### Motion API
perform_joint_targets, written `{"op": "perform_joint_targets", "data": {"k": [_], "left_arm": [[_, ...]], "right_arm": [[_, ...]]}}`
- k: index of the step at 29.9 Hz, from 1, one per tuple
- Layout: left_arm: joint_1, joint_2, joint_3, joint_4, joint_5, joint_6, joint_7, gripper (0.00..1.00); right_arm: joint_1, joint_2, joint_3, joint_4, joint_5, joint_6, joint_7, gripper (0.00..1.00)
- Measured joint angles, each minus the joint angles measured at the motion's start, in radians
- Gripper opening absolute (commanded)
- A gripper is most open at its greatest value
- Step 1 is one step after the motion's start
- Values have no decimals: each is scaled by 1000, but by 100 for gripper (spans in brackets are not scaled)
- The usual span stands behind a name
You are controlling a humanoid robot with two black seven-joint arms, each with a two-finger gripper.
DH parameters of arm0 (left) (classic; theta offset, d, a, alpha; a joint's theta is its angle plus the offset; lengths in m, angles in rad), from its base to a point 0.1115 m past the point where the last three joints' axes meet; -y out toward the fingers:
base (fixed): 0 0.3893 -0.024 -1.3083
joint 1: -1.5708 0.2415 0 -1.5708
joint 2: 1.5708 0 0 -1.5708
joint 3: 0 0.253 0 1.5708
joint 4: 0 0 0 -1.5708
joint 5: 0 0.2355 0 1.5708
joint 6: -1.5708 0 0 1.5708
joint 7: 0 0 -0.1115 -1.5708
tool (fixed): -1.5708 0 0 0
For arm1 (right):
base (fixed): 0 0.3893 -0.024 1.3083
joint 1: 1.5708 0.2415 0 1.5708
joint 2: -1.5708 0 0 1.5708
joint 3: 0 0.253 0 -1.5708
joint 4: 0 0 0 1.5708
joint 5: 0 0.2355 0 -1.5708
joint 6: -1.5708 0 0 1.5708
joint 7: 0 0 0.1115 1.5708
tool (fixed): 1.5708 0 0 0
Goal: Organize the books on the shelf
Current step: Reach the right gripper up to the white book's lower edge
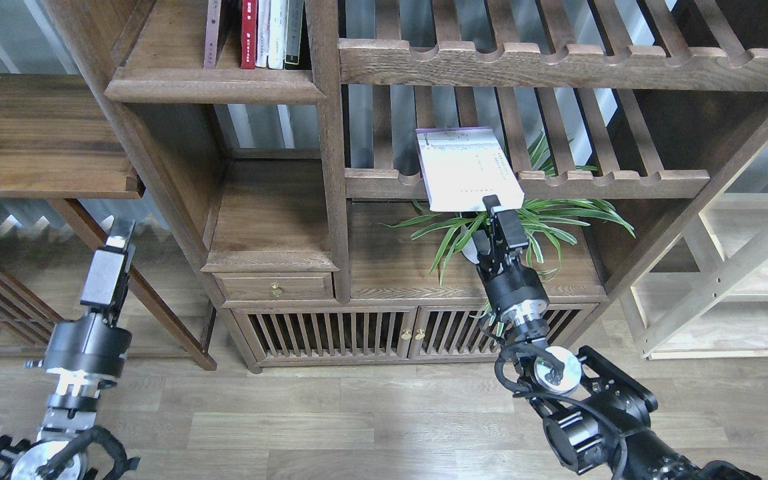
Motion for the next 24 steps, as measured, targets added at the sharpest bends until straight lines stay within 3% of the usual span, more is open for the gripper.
{"op": "perform_joint_targets", "data": {"k": [19,22,24], "left_arm": [[56,0,-46,-7,2,0,0,99],[58,1,-48,-7,2,0,0,99],[58,1,-48,-7,2,0,0,99]], "right_arm": [[104,0,-39,-75,54,-110,2,99],[106,0,-52,-74,57,-116,1,95],[110,0,-58,-74,57,-120,1,87]]}}
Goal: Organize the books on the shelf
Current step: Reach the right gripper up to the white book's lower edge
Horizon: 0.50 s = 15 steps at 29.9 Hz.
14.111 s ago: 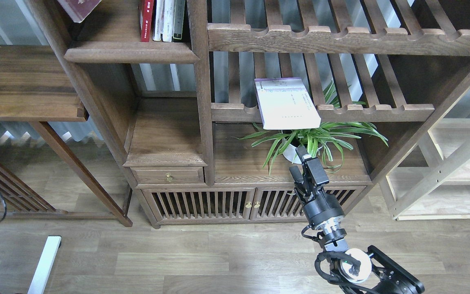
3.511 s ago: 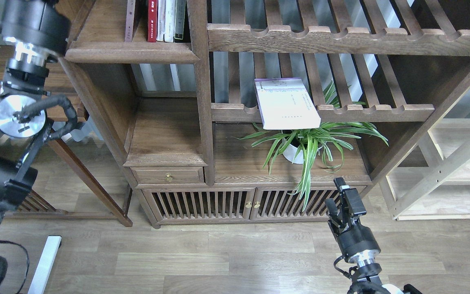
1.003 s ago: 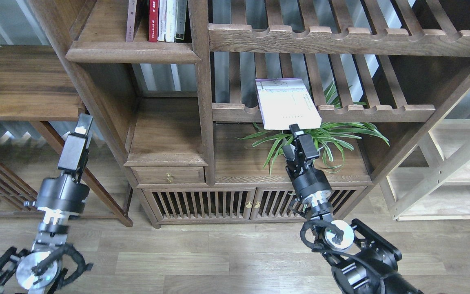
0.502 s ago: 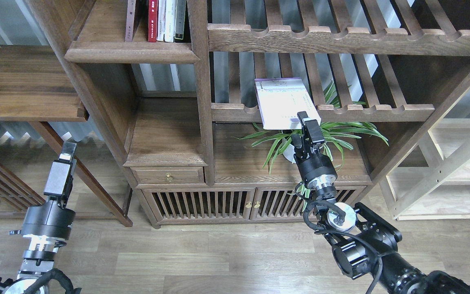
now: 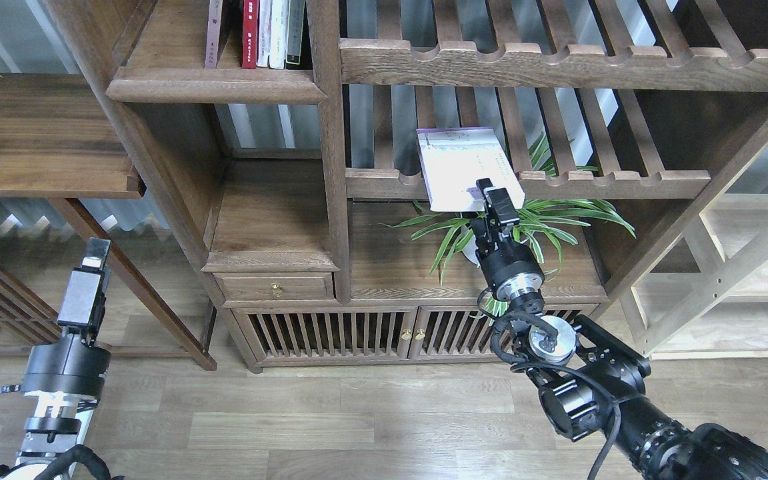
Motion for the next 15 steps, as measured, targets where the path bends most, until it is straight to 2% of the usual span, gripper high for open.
{"op": "perform_joint_targets", "data": {"k": [1,5,7,11,12,15], "left_arm": [[0,1,0,0,0,0,0,99],[5,2,-1,-2,-1,0,0,99],[9,2,-3,-2,-1,0,0,99],[23,2,-13,-4,-1,0,0,99],[27,3,-14,-4,-1,0,0,99],[38,14,-15,-4,-1,0,0,99]], "right_arm": [[6,0,0,0,0,-3,0,82],[43,0,4,-9,11,-12,1,51],[53,0,5,-13,15,-13,3,40],[69,0,6,-32,27,-12,34,9],[70,0,8,-37,29,-8,45,4],[72,0,12,-42,30,5,62,3]]}}
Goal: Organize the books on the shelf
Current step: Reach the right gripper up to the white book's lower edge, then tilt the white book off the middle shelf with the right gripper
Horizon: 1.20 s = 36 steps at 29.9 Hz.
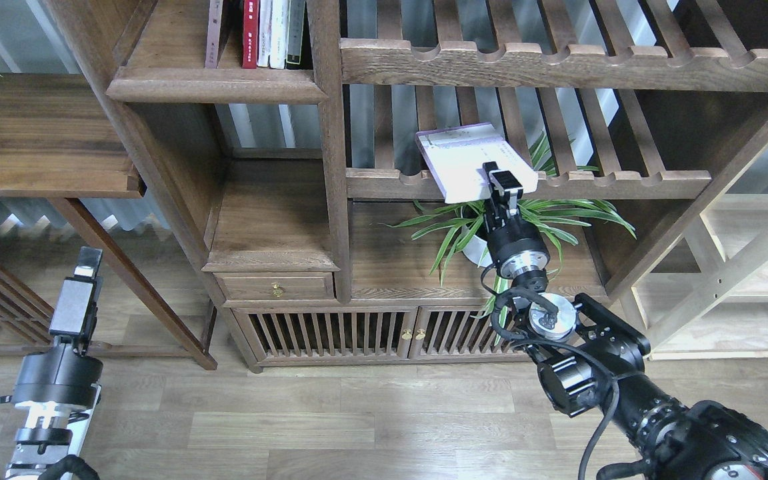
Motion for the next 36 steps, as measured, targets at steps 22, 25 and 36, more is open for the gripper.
{"op": "perform_joint_targets", "data": {"k": [22,25,36], "left_arm": [[-4,21,-10,-6,-6,0,112,99],[-20,15,10,-12,-15,0,183,99],[-152,18,234,-6,-191,0,328,97]], "right_arm": [[-315,-72,-5,481,-44,7,-23,2],[-390,-112,-3,569,-44,11,-27,3],[-543,-138,-63,646,-107,61,-82,3]]}}
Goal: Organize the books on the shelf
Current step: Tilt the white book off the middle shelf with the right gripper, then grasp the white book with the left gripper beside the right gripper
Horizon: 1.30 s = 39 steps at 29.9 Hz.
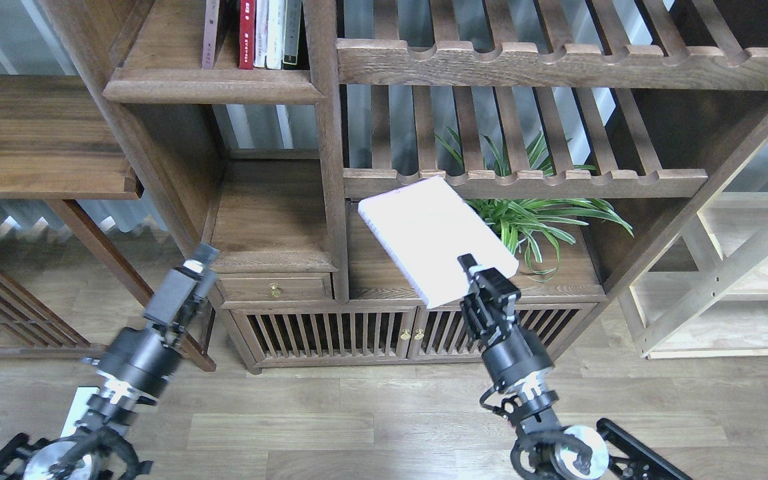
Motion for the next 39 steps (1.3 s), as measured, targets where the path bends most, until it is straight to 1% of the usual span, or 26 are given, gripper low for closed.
{"op": "perform_joint_targets", "data": {"k": [3,4,8,10,13,18,20,22,26,27,29,32,34,36,37,38,39], "left_arm": [[-37,0,57,20,-105,0,16,96],[-49,0,70,25,-148,0,28,96],[-70,-6,108,47,-267,0,99,97],[-72,-12,115,58,-286,0,120,97],[-81,-16,122,71,-294,0,134,97],[-115,-19,144,94,-314,0,163,97],[-128,-21,149,95,-320,0,167,95],[-140,-27,152,96,-322,0,170,84],[-158,-35,154,96,-322,0,182,40],[-160,-35,154,96,-322,0,185,33],[-162,-35,154,96,-321,0,187,25],[-162,-35,154,96,-312,0,193,24],[-163,-33,154,96,-302,0,206,23],[-164,-28,154,96,-295,0,220,16],[-164,-24,153,94,-293,0,225,8],[-162,-19,151,93,-292,0,230,4],[-159,-12,151,91,-291,0,234,3]], "right_arm": [[4,27,-32,0,-6,1,-8,3],[6,38,-42,1,-7,1,-13,3],[10,78,-88,1,-28,1,-32,3],[15,103,-110,1,-41,1,-43,3],[23,130,-134,1,-63,0,-57,3],[33,138,-158,1,-92,-8,-61,3],[36,138,-172,1,-96,-11,-61,3],[35,138,-182,1,-106,-12,-62,4],[27,138,-192,1,-126,-12,-63,4],[27,138,-192,1,-127,-12,-63,4],[26,138,-192,1,-129,-12,-63,4],[26,138,-193,1,-131,-10,-63,4],[26,138,-193,1,-133,-8,-64,4],[26,138,-193,1,-137,-6,-64,4],[26,138,-194,1,-139,-5,-65,4],[26,138,-194,1,-141,-4,-65,4],[26,138,-194,1,-142,-4,-66,4]]}}
